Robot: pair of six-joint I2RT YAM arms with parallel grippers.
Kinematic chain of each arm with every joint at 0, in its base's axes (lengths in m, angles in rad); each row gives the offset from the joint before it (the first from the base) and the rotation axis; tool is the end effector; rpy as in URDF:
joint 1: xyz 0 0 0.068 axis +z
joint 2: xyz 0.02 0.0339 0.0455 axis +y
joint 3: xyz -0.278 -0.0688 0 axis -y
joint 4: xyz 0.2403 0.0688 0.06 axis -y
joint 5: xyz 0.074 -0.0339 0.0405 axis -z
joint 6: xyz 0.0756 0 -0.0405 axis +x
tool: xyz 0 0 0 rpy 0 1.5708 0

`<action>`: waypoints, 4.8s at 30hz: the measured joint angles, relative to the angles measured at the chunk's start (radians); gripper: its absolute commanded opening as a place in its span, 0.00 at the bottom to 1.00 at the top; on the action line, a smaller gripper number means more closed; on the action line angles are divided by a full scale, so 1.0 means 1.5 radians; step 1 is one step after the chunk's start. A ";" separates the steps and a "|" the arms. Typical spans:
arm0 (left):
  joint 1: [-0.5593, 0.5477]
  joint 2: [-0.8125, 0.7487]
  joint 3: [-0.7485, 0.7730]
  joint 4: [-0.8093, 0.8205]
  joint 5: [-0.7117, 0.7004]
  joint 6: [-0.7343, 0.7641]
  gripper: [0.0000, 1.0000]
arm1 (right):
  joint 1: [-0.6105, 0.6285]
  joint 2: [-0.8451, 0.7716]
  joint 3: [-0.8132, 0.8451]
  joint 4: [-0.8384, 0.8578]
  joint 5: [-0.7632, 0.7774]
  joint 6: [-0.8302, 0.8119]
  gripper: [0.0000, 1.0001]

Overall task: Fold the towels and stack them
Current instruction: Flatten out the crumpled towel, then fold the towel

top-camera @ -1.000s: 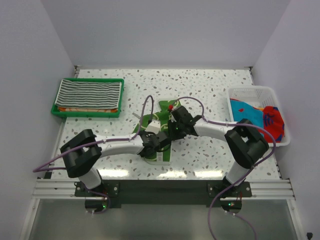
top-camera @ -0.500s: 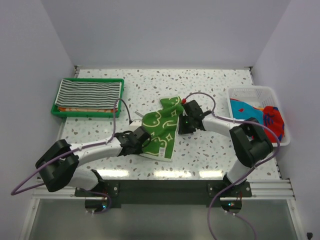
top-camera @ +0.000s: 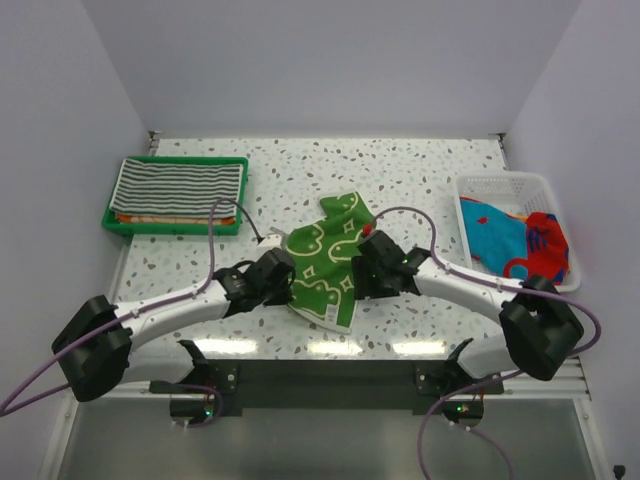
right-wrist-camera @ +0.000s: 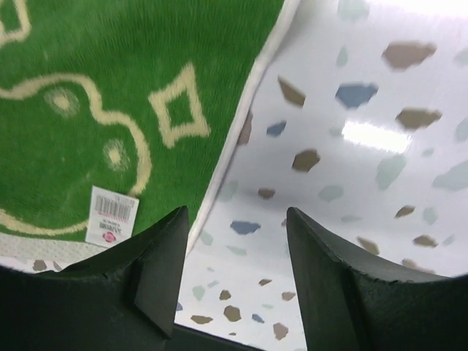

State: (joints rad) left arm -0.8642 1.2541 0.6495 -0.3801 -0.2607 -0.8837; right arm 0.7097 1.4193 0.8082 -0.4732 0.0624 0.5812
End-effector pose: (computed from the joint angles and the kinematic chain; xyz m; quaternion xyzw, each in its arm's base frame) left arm 0.1749 -0.1749 0.1679 -0.0468 0.9488 -0.1398 0.2793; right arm 0.2148 0.1783 0.1675 -0.0548 0.9686 0.1206 0.2105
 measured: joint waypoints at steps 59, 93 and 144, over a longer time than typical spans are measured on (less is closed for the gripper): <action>0.000 -0.164 -0.176 0.007 -0.041 -0.268 0.00 | 0.218 0.111 0.052 -0.122 0.107 0.211 0.00; 0.086 -0.214 0.467 0.228 0.054 0.347 0.00 | -0.072 -0.136 0.767 -0.273 -0.005 -0.270 0.00; 0.306 0.313 0.292 0.149 0.238 0.107 0.00 | -0.259 0.402 0.607 -0.298 -0.124 -0.260 0.00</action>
State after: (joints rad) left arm -0.4046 1.7229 1.0878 -0.1566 0.0959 -0.7231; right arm 0.3218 2.0224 1.7191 -0.9199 -0.1230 0.1913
